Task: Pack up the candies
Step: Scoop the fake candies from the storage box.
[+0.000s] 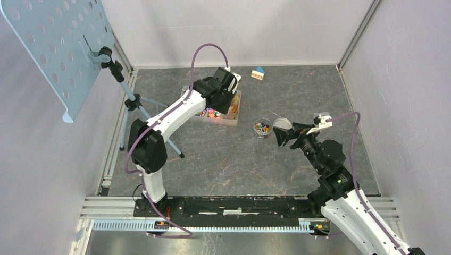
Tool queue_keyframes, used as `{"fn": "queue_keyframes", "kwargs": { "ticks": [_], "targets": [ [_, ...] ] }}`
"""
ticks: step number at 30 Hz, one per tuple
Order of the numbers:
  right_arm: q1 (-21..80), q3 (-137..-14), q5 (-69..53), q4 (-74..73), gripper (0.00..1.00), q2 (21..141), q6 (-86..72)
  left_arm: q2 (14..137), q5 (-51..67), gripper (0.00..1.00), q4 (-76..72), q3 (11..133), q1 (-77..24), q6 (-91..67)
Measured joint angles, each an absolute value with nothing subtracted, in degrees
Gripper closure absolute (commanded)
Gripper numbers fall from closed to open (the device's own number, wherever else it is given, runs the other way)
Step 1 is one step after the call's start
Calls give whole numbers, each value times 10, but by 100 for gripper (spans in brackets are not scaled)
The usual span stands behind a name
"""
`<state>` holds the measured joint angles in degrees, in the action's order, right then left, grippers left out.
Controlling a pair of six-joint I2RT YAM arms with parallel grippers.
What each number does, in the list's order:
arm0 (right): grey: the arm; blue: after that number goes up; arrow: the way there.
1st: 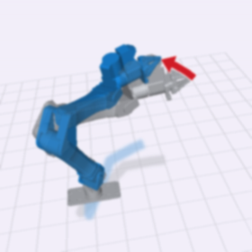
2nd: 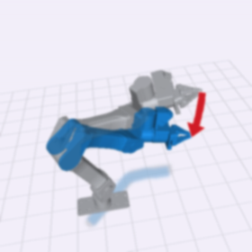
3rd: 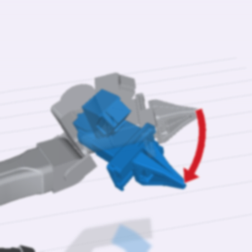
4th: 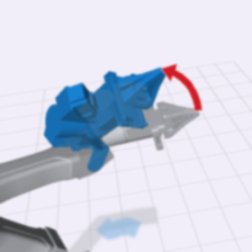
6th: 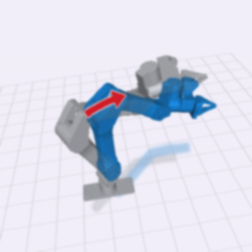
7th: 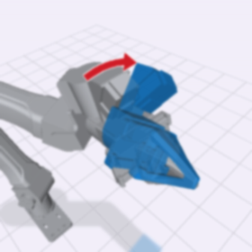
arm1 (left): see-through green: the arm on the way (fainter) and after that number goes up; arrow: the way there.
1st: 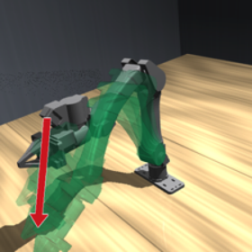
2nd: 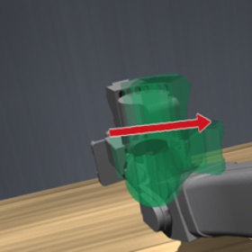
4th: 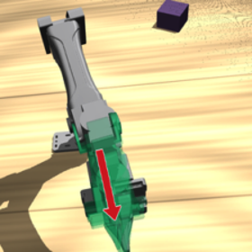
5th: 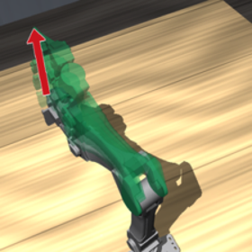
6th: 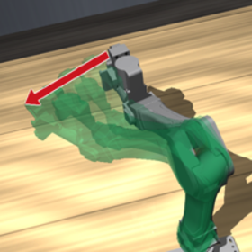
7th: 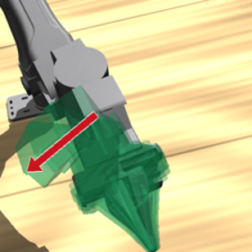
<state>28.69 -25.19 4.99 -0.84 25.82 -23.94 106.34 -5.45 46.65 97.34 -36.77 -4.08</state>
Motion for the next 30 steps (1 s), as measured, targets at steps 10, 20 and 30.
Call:
{"fn": "queue_keyframes", "kwargs": {
  "ticks": [10,20,30],
  "targets": [
    [287,-245,50,-4,2,261,-242,1036,-81,98,399,894,-376,-55],
    [287,-245,45,3,2,269,-242,995,-92,98,317,818,-381,-63],
    [287,-242,41,8,2,274,-244,977,-135,98,266,776,-402,-79]
  ]
}}
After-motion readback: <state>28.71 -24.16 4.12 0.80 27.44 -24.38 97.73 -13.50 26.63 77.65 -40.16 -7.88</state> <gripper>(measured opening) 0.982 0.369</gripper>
